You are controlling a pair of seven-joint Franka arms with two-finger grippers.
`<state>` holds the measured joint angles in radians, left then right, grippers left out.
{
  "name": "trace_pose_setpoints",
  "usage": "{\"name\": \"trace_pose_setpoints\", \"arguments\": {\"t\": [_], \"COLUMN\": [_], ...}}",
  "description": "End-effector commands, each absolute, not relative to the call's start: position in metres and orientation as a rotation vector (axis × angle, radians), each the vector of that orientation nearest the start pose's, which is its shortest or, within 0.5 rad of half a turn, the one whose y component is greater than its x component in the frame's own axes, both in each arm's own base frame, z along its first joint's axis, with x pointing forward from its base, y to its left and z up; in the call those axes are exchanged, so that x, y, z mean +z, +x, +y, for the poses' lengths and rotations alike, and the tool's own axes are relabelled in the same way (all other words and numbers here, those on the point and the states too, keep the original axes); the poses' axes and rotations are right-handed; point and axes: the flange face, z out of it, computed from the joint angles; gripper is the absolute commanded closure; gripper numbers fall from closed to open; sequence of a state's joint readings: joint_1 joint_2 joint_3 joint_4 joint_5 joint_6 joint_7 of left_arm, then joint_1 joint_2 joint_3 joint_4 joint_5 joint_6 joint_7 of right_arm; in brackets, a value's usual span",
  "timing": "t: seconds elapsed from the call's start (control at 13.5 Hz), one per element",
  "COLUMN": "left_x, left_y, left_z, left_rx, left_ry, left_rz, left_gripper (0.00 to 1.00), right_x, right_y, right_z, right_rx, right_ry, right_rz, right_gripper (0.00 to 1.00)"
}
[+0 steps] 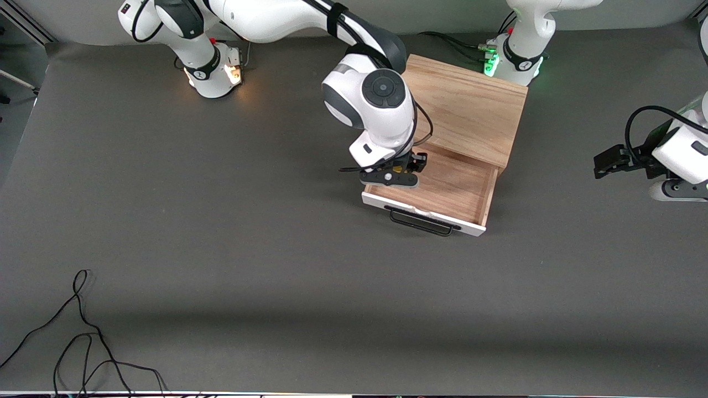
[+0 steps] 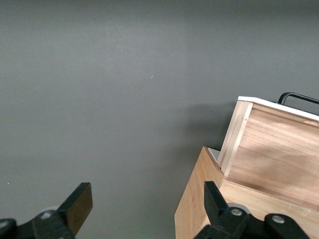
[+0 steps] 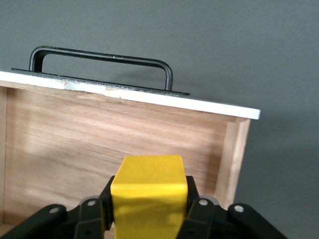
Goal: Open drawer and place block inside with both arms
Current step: 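Lower the yellow cube into the drawer and open the right gripper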
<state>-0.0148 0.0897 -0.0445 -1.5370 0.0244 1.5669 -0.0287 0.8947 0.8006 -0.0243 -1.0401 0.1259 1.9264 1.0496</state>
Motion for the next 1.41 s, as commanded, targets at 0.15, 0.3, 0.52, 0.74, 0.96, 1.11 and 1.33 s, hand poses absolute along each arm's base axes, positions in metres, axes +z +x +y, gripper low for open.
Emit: {"name": "trace_pose_setpoints", "arguments": {"t": [0.15,0.3,0.52,0.74,0.96,1.11,1.33], "left_x": [0.591,0.591,0.591,0.591,0.591,0.591,0.591], "left_y": [0.58,0.58,0.58,0.58,0.58,0.58,0.58], "left_z": [-0.029,-0.028,-0.029,-0.028,-0.028,-0.029,-0.027], "left_rx": [0.072,0.072,0.072,0.074,0.074,0.074,0.074], "left_ry": [-3.105,-3.105,-3.105,-3.105,-3.105,-3.105,-3.105], "left_rz": [0.071,0.068,0.071,0.068,0.068,0.071,0.066], "left_gripper": [0.0,0.0,0.0,0.0,0.0,0.0,0.0], "right_x": [0.341,0.327,0.311,0.306,0.303,0.303,0.304], "right_y": [0.482,0.482,0.476,0.476,0.475,0.475,0.469], "right_z": [0.623,0.627,0.632,0.631,0.631,0.631,0.635], "right_rx": [0.023,0.024,0.029,0.036,0.038,0.035,0.024], "right_ry": [-2.958,-2.943,-2.951,-2.957,-2.962,-2.966,-2.97], "right_rz": [0.384,0.443,0.454,0.457,0.457,0.457,0.44], "right_gripper": [1.0,1.0,1.0,1.0,0.58,0.41,0.0]}}
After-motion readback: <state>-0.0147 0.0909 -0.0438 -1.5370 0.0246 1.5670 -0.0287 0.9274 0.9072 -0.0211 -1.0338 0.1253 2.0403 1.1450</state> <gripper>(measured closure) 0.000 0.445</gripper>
